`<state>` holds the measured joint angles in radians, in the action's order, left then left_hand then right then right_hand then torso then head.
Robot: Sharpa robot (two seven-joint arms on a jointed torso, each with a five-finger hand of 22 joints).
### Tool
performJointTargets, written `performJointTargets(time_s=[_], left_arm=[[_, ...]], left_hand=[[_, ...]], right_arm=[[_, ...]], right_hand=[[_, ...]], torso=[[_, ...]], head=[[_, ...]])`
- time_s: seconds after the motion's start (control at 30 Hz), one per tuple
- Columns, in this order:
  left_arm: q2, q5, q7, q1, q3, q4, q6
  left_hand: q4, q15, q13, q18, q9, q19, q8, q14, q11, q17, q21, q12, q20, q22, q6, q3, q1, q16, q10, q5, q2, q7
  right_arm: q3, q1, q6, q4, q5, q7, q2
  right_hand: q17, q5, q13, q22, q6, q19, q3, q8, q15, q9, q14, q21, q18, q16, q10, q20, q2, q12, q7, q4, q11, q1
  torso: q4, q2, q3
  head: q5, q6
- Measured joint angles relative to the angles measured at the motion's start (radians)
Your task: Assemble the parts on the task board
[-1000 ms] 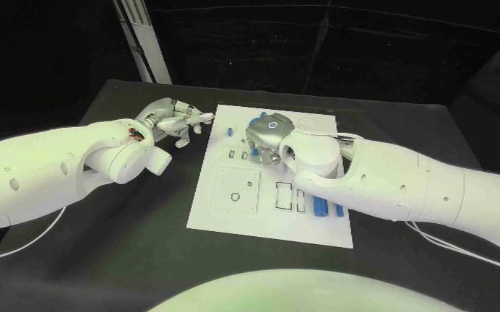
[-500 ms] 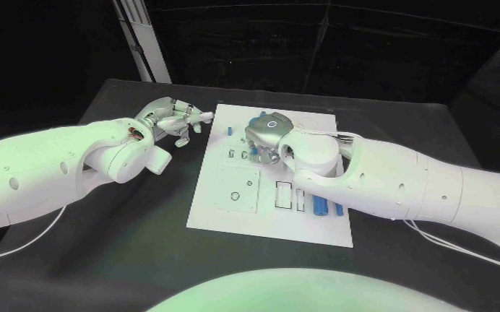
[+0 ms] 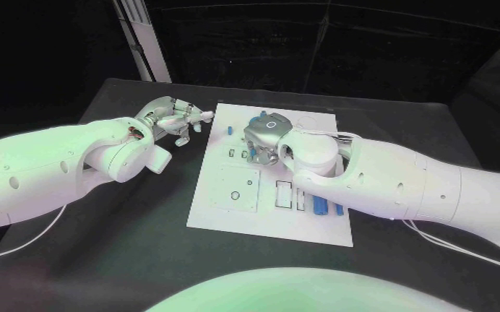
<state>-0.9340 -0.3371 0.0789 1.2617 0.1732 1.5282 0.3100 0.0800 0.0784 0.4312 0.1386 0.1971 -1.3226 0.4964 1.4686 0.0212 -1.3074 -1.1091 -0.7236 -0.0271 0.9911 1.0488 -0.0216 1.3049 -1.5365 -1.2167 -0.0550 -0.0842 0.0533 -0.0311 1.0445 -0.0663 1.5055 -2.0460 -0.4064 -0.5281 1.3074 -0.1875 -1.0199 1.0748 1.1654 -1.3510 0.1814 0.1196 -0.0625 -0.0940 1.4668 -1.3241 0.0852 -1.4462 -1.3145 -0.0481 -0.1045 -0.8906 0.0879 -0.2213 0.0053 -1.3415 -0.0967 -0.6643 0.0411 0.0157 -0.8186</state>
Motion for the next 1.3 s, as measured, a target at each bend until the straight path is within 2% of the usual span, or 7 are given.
performJointTargets(time_s=[0.2, 0.83, 1.0, 1.3], left_arm=[[0.001, 0.0, 0.0, 0.0, 0.0, 0.0, 0.0], [0.002, 0.001, 0.0, 0.0, 0.0, -0.004, 0.0], [0.002, 0.001, -0.001, 0.0, 0.0, -0.004, 0.0], [0.002, 0.001, -0.001, 0.0, 0.0, -0.006, 0.0]], left_hand=[[0.003, 0.0, -0.001, 0.0, -0.001, 0.0, 0.0, 0.0, 0.0, 0.0, 0.0, 0.0, 0.0, -0.001, 0.0, 0.003, 0.0, 0.0, 0.0, 0.0, 0.0, 0.0], [0.003, 0.0, -0.001, 0.0, -0.001, 0.0, 0.0, 0.0, 0.0, 0.0, 0.0, 0.0, 0.0, -0.001, 0.0, 0.003, 0.0, 0.0, 0.0, 0.0, 0.0, 0.0], [0.003, 0.0, -0.001, 0.0, -0.001, 0.0, 0.0, 0.0, 0.0, 0.0, 0.0, 0.0, 0.0, -0.001, 0.0, 0.003, 0.0, 0.0, 0.0, 0.0, 0.0, 0.0], [0.003, 0.0, -0.001, 0.0, -0.001, 0.0, 0.0, 0.0, 0.0, 0.0, 0.0, 0.0, 0.0, -0.001, 0.0, 0.003, 0.0, 0.0, 0.0, 0.0, 0.0, 0.0]], right_arm=[[0.005, -0.006, 0.005, -0.004, 0.007, 0.004, 0.0], [0.004, -0.006, -0.008, 0.005, 0.012, 0.004, -0.012], [0.004, -0.006, -0.055, 0.017, 0.013, 0.01, -0.024], [0.004, -0.006, -0.199, 0.031, 0.061, 0.061, -0.069]], right_hand=[[0.0, 0.002, 0.003, -0.005, -0.005, 0.0, -0.002, -0.001, 0.0, 0.0, 0.0, 0.004, 0.0, 0.0, 0.004, 0.0, -0.002, 0.005, 0.006, -0.002, 0.004, 0.002], [0.0, 0.002, 0.007, -0.009, -0.007, 0.004, 0.0, -0.004, 0.0, 0.004, 0.0, 0.005, 0.0, 0.004, 0.004, -0.004, -0.004, 0.012, 0.004, -0.005, 0.004, 0.004], [0.0, 0.002, 0.006, -0.009, -0.007, 0.004, 0.003, -0.004, 0.0, 0.003, 0.0, 0.005, 0.0, 0.008, 0.004, -0.004, -0.004, 0.012, 0.004, -0.008, 0.004, 0.004], [0.0, 0.002, 0.009, -0.008, -0.01, 0.004, 0.014, -0.008, 0.0, 0.004, 0.0, 0.005, 0.0, 0.009, 0.006, -0.004, -0.001, 0.017, 0.005, -0.002, 0.002, -0.008]], torso=[[0.0, 0.0, -0.0001], [0.0006, 0.0, -0.0007], [0.0007, 0.0, -0.0009], [0.0007, 0.0, -0.0008]], head=[[0.0, -0.001], [0.002, -0.003], [0.003, -0.001], [0.002, 0.001]])
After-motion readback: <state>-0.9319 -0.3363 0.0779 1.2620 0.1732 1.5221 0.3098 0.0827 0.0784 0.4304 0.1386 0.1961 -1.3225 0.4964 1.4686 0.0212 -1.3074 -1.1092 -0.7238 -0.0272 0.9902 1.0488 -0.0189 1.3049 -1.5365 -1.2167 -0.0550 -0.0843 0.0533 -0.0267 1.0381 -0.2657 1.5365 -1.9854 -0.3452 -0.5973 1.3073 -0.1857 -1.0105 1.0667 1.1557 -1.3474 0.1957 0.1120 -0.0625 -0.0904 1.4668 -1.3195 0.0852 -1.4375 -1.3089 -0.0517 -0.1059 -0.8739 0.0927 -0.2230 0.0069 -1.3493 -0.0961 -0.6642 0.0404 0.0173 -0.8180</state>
